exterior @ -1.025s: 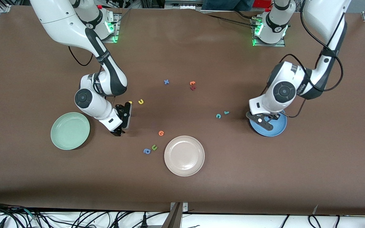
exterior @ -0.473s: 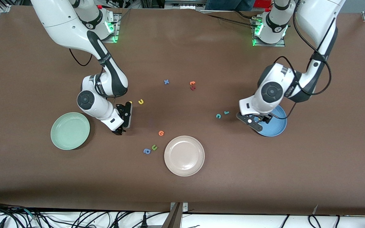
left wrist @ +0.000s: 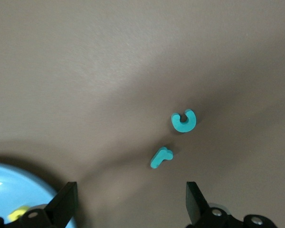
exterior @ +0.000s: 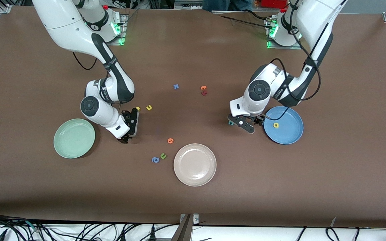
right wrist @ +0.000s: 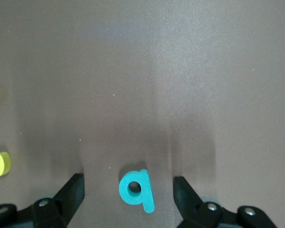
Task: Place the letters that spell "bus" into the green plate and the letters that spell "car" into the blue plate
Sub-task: 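Grasp the cyan r with the left gripper while the right gripper grasps q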
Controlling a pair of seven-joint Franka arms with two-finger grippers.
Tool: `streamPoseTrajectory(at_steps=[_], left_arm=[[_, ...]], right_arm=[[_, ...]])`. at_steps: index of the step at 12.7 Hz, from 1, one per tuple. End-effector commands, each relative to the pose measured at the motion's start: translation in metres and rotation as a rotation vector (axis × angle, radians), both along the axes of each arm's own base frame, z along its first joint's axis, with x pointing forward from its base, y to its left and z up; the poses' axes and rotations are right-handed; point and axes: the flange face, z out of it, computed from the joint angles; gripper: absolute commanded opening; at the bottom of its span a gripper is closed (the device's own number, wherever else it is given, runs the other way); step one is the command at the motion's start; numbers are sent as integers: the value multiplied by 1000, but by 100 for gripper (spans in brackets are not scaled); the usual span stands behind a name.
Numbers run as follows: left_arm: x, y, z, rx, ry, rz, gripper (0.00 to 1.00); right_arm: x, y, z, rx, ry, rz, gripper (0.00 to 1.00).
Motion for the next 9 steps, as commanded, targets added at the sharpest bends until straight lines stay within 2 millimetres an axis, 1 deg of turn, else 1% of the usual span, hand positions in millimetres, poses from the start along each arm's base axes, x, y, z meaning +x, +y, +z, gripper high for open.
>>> streamPoseTrajectory(at_steps=[1,2,3,4,5,6,7,8,9], left_arm=[[-1,-15,-24,-3,-12,-44,92],[-1,-14,-30,0,-14,-53,85],[-3,-15,-39,3,-3,-57,85],[-3,-16,-43,-5,-6,-57,82],[-4,-14,-46,-8,-6,-55,79],[-4,-14,-46,-9,-6,-55,72],[-5,-15,-50,-8,0,-57,66],[-4,-15,-50,-9,-1,-55,55],[-4,-14,-51,-9,1,-52,44]], right_arm=[[-5,-8,-16,-17,4,11,84],[-4,-8,-15,-16,1,12,84],[-5,-8,-17,-17,2,12,80],[-5,-8,-17,-17,2,12,69],[-4,-8,-17,-16,-1,10,64],[-4,-8,-17,-16,-2,10,57],[-4,-8,-17,-16,-2,8,44],[-4,-8,-17,-16,-2,8,31],[-4,-8,-17,-16,-2,8,22]])
